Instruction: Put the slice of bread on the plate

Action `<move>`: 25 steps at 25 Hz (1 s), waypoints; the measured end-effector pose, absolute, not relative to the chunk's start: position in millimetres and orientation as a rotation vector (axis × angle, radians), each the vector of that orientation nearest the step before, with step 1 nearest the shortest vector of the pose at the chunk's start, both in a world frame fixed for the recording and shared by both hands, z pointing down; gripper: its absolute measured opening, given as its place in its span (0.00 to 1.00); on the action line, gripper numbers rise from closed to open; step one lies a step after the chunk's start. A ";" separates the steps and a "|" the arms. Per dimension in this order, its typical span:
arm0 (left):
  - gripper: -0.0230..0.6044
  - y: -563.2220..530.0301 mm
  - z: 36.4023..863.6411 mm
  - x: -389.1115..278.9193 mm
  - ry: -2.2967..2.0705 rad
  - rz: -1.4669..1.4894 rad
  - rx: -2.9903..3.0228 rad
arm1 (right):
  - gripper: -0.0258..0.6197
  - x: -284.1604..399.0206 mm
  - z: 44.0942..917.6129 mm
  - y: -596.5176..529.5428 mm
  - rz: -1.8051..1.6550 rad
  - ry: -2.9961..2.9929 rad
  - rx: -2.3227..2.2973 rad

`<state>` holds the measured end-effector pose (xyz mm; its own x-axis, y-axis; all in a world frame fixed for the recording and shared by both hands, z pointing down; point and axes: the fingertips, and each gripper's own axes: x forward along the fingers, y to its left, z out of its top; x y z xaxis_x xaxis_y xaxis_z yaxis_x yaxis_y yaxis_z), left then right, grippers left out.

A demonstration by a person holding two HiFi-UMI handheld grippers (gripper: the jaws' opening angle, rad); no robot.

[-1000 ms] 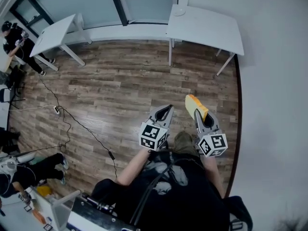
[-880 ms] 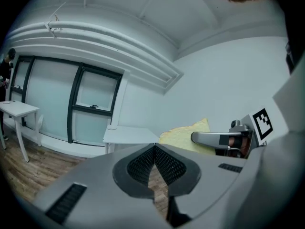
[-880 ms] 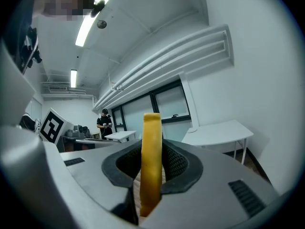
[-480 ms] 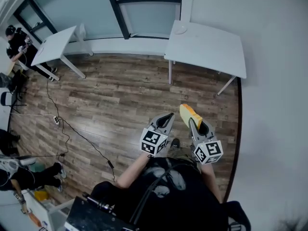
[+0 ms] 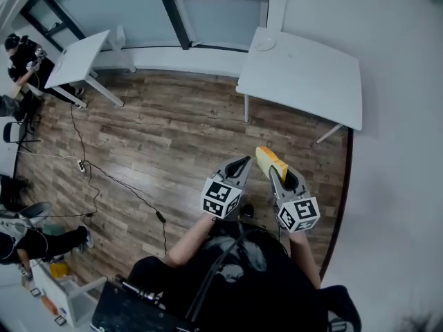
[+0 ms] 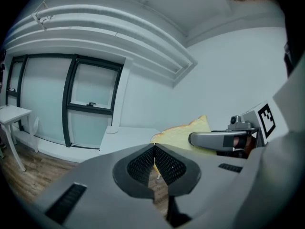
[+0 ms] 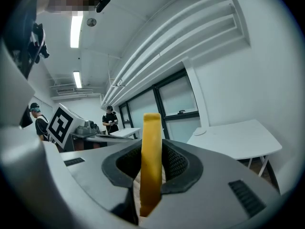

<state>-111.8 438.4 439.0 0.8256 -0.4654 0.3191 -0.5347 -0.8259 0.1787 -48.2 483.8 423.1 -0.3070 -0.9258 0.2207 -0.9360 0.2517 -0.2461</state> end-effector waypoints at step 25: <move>0.05 128.4 473.2 -25.0 -0.642 0.424 2.745 | 0.19 41.8 449.4 176.2 0.563 -2.367 1.913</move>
